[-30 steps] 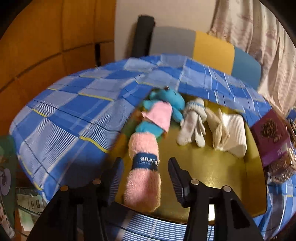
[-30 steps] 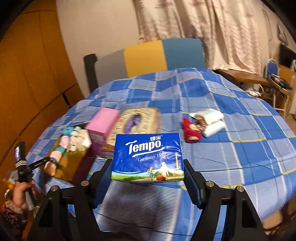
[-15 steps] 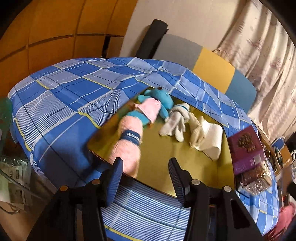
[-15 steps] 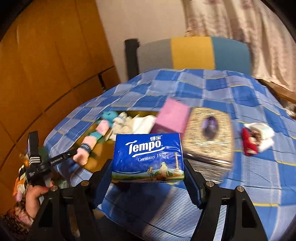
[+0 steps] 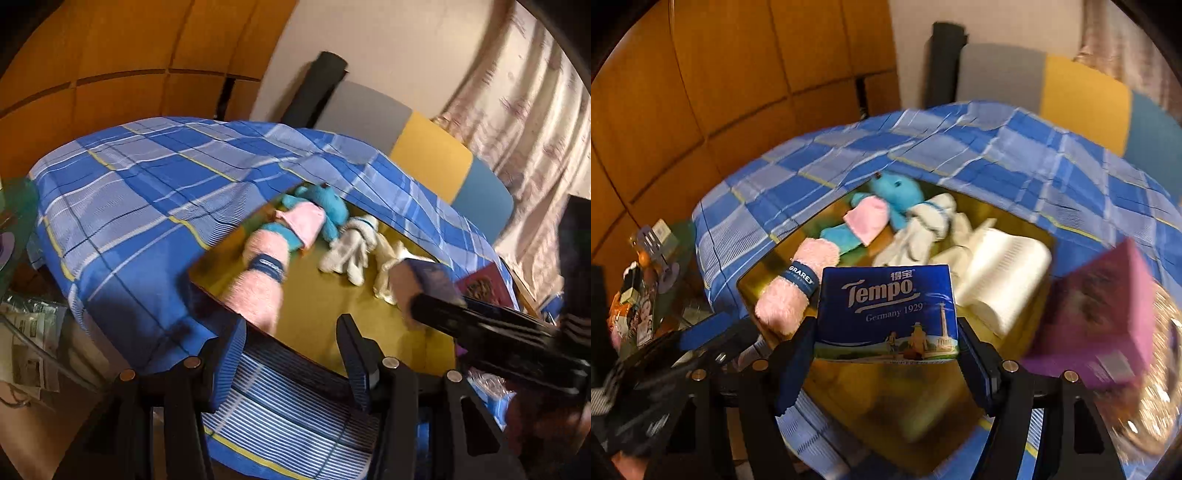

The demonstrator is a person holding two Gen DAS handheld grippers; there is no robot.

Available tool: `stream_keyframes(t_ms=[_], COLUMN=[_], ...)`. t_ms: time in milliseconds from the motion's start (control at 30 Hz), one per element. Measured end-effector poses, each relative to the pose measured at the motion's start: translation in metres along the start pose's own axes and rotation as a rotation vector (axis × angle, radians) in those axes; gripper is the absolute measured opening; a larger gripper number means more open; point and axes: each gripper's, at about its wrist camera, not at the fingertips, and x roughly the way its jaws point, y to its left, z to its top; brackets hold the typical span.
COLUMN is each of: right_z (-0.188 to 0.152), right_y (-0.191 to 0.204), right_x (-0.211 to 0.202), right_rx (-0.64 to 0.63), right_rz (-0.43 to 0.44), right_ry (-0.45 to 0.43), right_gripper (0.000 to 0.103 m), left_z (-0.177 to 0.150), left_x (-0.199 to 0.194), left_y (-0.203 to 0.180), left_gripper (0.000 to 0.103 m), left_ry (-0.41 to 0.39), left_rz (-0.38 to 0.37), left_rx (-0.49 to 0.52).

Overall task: Organize soft objects
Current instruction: 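Release the pink roll and Tempo pack into the gold tray with both grippers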

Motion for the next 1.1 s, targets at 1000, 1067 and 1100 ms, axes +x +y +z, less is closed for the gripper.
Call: stream_keyframes(t_ms=[1000,1067,1100], right_z=[0.041,0.032,0.028], right_y=[0.006,0.006,0.005], right_x=[0.031,0.013,0.004], right_rx=[0.029,0.043,0.044], right_rz=[-0.046,-0.039,-0.036], right_ry=[-0.016,-0.037,-0.047], right_gripper=[0.077,0.077,0.077], left_z=[-0.004,-0.006,-0.007], left_x=[0.008,0.008,0.008], left_y=[0.005,0.001,-0.001], left_gripper=[0.051,0.051,0.051], left_ry=[0.030,0.034,0.035], left_rz=[-0.030,-0.033,-0.036], left_rx=[-0.028,-0.011,-0.005])
